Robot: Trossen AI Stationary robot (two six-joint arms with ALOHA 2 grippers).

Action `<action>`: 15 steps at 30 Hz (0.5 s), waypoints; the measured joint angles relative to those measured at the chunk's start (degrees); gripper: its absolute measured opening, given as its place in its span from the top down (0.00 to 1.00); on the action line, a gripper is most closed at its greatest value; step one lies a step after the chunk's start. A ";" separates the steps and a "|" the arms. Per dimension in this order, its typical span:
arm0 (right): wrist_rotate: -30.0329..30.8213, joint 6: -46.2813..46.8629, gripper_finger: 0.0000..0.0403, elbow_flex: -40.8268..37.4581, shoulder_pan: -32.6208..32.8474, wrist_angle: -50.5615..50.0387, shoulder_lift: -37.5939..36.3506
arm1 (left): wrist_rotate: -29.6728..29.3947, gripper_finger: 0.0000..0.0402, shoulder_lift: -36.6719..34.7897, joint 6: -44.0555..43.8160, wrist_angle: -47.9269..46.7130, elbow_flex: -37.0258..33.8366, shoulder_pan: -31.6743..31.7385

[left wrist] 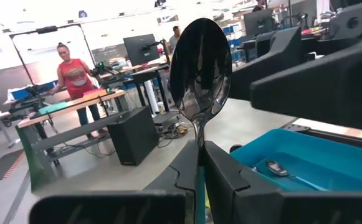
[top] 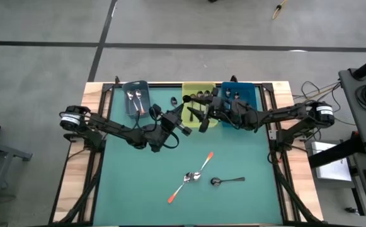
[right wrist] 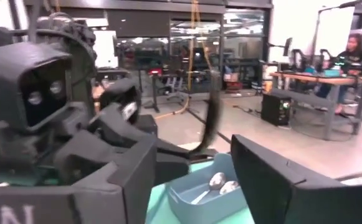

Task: Sort silverware by color (type)
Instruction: Put the blue spoon into the blue bin

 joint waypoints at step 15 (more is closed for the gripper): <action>0.15 -2.18 0.60 9.68 -0.11 -12.33 0.95 | 2.09 1.00 -0.02 -0.09 -0.56 0.00 -0.09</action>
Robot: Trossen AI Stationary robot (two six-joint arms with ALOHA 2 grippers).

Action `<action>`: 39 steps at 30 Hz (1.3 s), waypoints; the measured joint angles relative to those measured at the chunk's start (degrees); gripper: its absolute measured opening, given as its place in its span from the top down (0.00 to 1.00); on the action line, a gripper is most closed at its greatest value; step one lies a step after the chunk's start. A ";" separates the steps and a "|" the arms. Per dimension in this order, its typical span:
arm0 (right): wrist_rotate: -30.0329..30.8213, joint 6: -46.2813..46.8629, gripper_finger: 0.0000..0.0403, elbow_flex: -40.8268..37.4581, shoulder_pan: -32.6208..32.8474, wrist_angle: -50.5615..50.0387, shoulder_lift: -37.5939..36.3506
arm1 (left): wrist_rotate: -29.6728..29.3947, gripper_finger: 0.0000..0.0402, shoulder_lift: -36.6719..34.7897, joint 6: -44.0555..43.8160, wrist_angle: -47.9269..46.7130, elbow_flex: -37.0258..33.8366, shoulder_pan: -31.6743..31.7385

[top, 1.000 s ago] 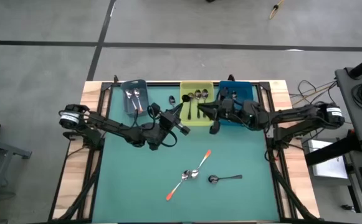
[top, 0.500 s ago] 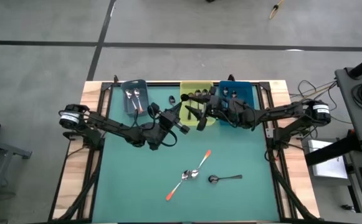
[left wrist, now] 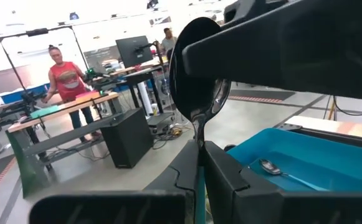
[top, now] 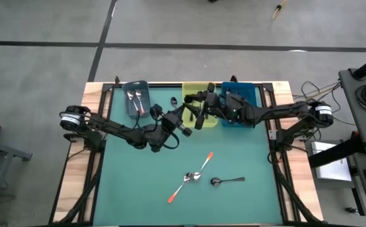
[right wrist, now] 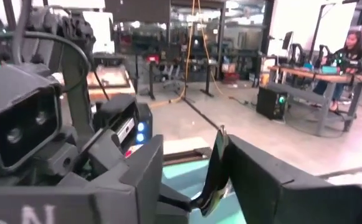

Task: Sort silverware by color (type)
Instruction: Put the blue spoon into the blue bin

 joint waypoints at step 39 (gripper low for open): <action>5.88 -0.69 0.97 17.35 -5.65 -44.06 -1.21 | 5.19 0.56 -8.07 4.88 -0.52 -5.09 -1.79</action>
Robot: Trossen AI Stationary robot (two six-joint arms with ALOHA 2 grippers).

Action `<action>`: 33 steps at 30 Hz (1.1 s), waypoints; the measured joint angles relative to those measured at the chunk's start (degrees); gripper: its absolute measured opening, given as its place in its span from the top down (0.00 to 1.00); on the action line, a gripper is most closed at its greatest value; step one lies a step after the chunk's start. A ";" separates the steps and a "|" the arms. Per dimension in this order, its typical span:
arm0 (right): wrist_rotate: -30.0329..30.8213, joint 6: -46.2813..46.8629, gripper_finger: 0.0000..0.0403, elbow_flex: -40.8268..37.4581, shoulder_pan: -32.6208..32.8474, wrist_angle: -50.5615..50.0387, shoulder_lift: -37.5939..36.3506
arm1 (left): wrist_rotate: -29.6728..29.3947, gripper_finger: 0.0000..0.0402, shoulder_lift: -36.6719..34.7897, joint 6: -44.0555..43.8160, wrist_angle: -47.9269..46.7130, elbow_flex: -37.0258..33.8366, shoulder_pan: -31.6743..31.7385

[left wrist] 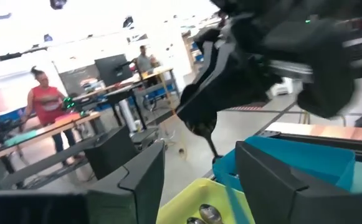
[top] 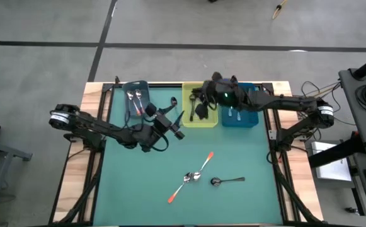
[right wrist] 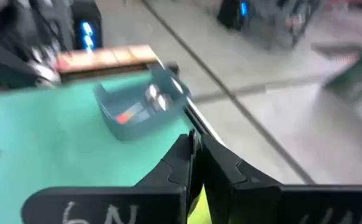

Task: Sort silverware by color (type)
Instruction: Put the blue spoon into the blue bin

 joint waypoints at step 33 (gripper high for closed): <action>-15.72 9.65 0.97 15.69 -40.51 -57.36 17.43 | 28.96 0.71 -48.07 8.43 -8.26 -33.83 1.34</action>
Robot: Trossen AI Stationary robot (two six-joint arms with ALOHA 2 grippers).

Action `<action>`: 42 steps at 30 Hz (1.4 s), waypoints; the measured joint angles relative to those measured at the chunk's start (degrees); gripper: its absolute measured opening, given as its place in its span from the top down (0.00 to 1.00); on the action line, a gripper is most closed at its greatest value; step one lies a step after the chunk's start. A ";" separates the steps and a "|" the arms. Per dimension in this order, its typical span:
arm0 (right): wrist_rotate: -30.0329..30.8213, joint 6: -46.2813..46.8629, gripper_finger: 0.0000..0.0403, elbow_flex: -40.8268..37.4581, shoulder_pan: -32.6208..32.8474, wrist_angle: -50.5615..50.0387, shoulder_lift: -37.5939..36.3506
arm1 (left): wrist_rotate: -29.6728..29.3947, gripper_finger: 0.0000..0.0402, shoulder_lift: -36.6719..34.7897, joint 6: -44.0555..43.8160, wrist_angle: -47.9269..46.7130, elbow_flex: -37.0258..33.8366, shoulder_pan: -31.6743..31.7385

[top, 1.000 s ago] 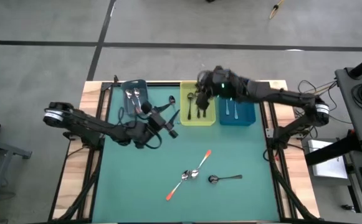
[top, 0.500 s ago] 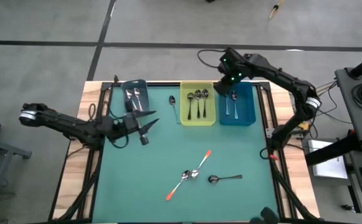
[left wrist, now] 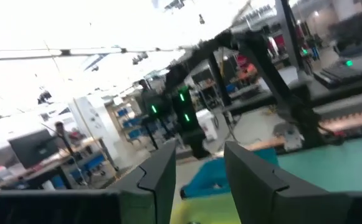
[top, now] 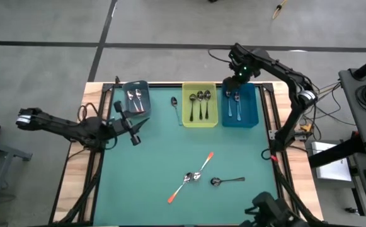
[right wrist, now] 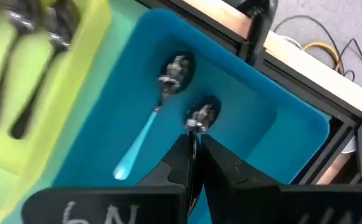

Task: Sort silverware by color (type)
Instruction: Put the blue spoon into the blue bin

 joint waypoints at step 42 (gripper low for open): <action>-1.76 -9.00 0.87 -16.39 -1.58 17.25 0.87 | -1.49 0.71 -5.52 -6.51 -3.25 -0.34 -0.01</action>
